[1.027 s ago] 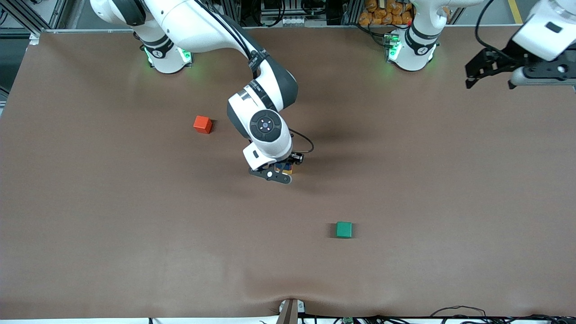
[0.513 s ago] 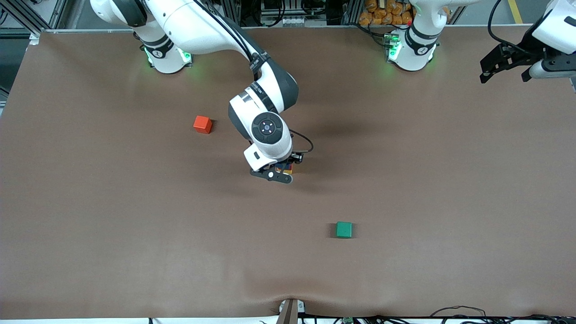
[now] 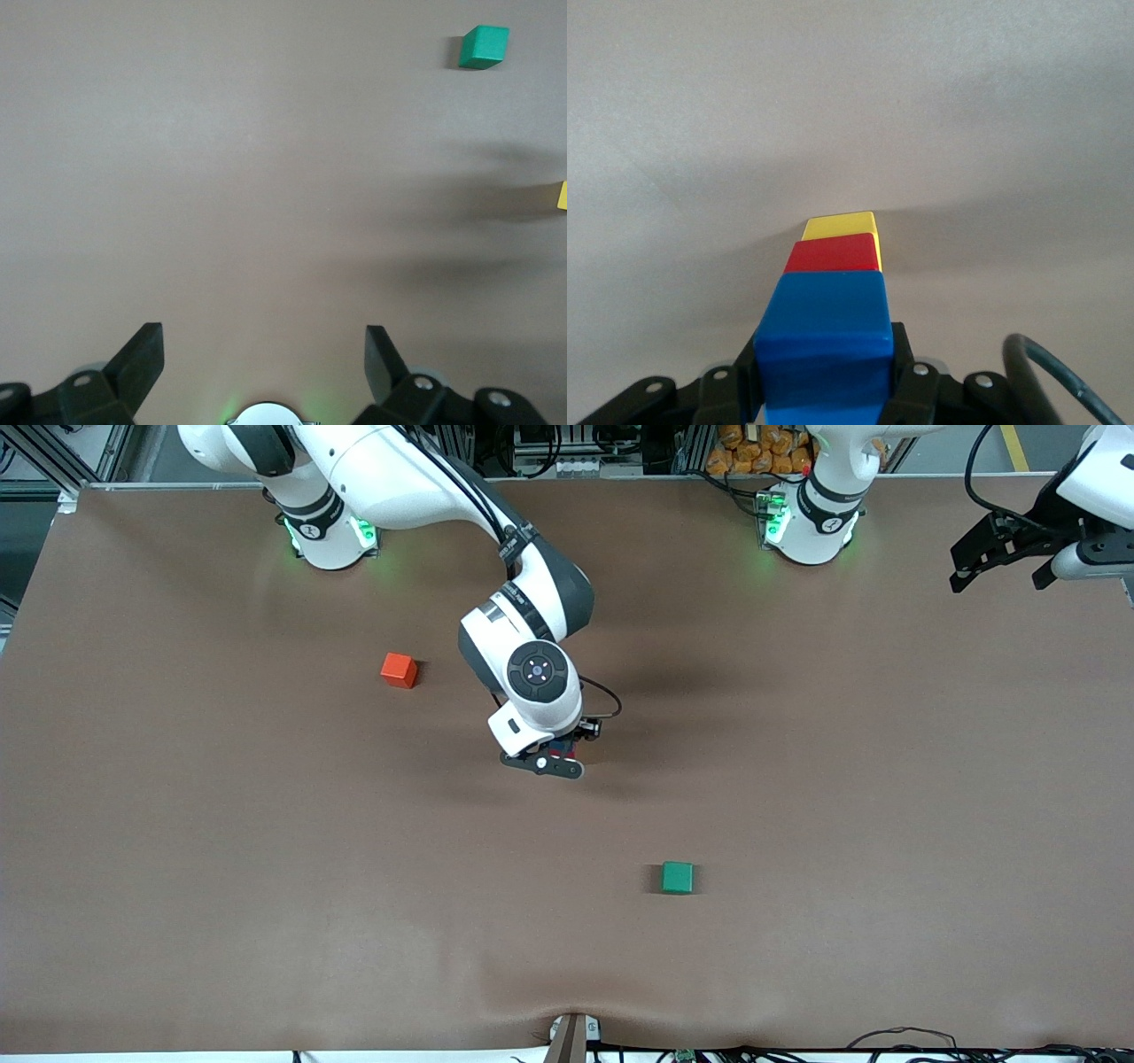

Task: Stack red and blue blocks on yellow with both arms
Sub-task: 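Lower the blue cube onto the red cube and open the right gripper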

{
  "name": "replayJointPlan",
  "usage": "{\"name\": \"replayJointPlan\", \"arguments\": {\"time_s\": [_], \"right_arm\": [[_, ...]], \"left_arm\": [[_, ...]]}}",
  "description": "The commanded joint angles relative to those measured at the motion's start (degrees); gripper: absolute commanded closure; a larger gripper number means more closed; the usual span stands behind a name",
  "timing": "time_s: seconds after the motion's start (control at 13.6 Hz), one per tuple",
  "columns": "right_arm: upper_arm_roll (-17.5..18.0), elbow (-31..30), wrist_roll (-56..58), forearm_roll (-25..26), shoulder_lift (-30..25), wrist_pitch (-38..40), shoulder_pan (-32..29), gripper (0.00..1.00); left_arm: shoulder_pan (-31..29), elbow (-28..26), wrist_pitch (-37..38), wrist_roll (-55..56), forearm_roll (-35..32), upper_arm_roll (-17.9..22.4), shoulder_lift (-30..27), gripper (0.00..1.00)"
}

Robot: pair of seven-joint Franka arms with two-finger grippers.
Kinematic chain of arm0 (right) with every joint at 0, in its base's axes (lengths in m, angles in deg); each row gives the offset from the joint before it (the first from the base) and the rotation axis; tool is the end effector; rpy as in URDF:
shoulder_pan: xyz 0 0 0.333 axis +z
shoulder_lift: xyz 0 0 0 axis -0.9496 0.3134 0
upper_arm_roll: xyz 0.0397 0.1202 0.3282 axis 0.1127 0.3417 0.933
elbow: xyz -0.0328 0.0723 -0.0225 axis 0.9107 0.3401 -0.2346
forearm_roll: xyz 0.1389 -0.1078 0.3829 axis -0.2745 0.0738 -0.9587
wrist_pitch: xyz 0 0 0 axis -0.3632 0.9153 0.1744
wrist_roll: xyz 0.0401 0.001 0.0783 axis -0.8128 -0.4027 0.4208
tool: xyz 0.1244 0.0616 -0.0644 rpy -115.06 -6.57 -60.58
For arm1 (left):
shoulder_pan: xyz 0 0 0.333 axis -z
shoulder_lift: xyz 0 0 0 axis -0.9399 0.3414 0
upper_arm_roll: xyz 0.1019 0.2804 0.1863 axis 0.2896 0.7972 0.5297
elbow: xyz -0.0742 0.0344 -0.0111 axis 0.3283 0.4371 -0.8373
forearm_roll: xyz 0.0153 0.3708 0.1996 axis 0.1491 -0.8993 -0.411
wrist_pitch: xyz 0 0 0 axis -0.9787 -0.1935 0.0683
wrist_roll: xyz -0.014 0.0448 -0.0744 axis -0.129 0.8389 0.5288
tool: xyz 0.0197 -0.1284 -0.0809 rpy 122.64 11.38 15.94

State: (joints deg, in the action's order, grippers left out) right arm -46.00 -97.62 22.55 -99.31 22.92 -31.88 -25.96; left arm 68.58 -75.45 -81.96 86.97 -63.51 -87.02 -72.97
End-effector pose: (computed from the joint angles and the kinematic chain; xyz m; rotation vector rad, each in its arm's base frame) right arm 0.5693 0.5399 0.2642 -3.0849 0.3322 0.2663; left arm 0.4903 -0.0446 0.6449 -3.0974 -0.0343 -0.0636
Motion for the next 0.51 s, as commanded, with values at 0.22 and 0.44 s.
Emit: {"name": "replayJointPlan", "arguments": {"time_s": [0.22, 0.44], "right_arm": [[-0.32, -0.43, 0.08, 0.73, 0.38, 0.07, 0.28, 0.00], [-0.32, 0.01, 0.17, 0.56, -0.23, 0.68, -0.25, 0.00]], "left_arm": [[-0.57, 0.97, 0.69, 0.18, -0.13, -0.05, 1.78, 0.00], [-0.83, 0.97, 0.60, 0.01, -0.13, -0.14, 2.04, 0.00]]}}
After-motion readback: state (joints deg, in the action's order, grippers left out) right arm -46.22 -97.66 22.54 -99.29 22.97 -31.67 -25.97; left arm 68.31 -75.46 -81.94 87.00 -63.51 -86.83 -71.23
